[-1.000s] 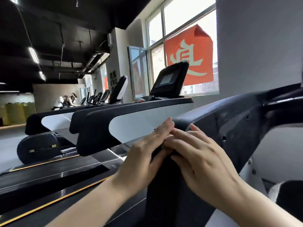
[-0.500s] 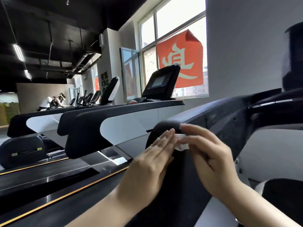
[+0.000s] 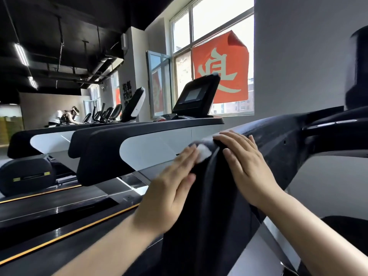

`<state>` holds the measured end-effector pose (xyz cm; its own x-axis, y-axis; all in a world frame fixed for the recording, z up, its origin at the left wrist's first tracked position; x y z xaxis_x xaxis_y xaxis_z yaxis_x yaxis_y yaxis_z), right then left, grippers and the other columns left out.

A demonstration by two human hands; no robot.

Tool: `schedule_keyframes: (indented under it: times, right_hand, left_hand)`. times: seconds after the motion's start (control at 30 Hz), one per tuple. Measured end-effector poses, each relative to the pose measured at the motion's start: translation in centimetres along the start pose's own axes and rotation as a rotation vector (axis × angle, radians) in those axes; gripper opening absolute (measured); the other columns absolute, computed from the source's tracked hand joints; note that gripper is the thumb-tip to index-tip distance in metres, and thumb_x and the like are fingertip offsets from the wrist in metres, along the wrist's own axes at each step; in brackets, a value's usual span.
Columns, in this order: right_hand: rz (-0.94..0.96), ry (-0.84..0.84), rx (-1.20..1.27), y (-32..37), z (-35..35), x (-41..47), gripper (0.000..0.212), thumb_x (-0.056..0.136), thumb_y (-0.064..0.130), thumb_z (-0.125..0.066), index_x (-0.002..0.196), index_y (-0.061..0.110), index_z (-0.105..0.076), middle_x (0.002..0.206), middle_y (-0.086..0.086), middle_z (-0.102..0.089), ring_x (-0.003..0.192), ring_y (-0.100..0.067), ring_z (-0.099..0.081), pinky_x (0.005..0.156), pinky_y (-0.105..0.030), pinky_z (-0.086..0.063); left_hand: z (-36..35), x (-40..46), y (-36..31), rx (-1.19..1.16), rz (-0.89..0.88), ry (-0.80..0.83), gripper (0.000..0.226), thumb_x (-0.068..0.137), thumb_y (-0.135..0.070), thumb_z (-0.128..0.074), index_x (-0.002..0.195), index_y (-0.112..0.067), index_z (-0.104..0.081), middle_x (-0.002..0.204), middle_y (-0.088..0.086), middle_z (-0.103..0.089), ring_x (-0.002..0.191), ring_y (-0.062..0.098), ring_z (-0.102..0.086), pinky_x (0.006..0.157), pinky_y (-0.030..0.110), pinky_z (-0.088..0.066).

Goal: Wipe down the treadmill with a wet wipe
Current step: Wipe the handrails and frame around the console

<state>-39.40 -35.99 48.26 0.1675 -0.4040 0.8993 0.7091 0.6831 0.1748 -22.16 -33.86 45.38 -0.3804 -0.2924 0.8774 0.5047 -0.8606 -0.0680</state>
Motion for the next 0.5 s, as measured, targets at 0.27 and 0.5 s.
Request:
schedule_keyframes:
  times: [0.27,0.5]
  right_hand:
    - [0.023,-0.045,0.019,0.0,-0.5,-0.1,0.051,0.094,0.041,-0.023,0.129,0.022,-0.055,0.132,0.007,-0.051,0.129,-0.005,-0.033,0.111,-0.014,-0.004]
    - [0.028,-0.102,0.063,0.0,-0.8,-0.3,0.051,0.094,0.039,-0.023,0.128,0.018,-0.056,0.131,0.006,-0.052,0.128,-0.007,-0.034,0.114,-0.032,-0.012]
  left_hand:
    - [-1.4,-4.3,-1.7,0.196,-0.104,0.189,0.058,0.103,-0.039,-0.021,0.150,-0.007,-0.009,0.159,0.003,-0.007,0.145,0.017,-0.011,0.115,0.018,-0.009]
    - [-0.5,5.2,-0.7,0.099,0.027,0.230,0.059,0.095,-0.039,-0.028,0.145,-0.008,-0.026,0.147,-0.006,-0.024,0.138,-0.001,-0.012,0.113,0.011,-0.011]
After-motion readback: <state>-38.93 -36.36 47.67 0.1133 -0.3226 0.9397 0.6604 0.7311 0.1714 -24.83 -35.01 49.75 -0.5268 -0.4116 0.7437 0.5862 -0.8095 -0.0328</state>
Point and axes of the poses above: each hand's wrist, its own x-axis towards the middle knuckle, its own z-axis out of the back of the hand, y = z × x, the point moved 4 cm from there along x, towards the middle knuckle
